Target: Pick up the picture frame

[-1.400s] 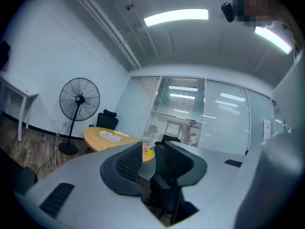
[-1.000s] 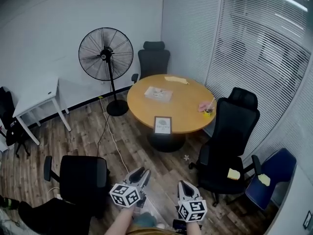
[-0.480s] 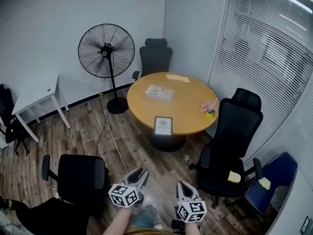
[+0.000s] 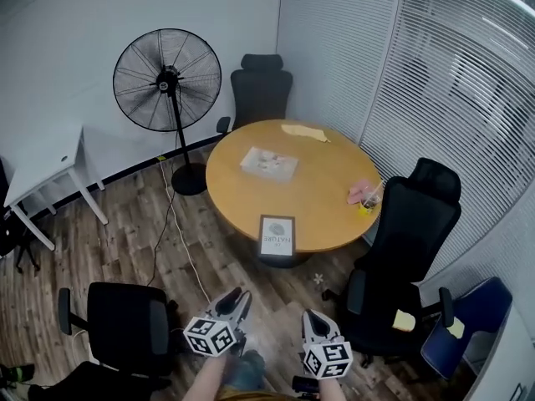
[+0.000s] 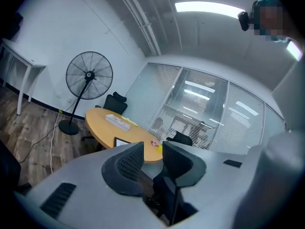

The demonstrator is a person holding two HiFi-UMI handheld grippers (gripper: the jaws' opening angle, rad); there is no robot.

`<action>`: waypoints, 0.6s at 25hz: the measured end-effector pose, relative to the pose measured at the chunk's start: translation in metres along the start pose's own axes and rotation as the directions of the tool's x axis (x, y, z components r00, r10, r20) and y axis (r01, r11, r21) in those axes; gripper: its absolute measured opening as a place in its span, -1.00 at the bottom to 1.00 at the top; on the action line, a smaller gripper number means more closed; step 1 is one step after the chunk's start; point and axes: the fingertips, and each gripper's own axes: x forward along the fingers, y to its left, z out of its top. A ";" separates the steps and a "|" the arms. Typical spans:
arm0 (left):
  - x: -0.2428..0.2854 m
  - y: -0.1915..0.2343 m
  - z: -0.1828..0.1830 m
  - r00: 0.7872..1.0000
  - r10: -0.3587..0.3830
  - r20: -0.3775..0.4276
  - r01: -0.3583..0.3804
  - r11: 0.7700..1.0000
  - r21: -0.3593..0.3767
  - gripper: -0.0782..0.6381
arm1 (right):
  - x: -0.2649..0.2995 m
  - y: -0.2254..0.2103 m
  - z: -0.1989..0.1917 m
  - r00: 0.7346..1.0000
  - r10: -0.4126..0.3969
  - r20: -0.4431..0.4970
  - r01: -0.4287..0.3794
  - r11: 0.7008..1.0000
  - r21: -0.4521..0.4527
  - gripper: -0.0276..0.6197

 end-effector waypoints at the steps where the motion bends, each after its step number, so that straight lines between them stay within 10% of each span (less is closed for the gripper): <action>1: 0.018 0.008 0.006 1.000 -0.002 -0.010 0.002 1.000 0.000 -0.39 | 0.016 -0.008 0.005 1.000 -0.005 -0.007 0.005 1.000 -0.001 -0.88; 15: 0.186 0.102 0.053 0.989 -0.074 -0.127 0.071 0.997 -0.030 -0.40 | 0.173 -0.088 0.062 0.990 -0.138 -0.035 0.139 0.990 0.008 -0.88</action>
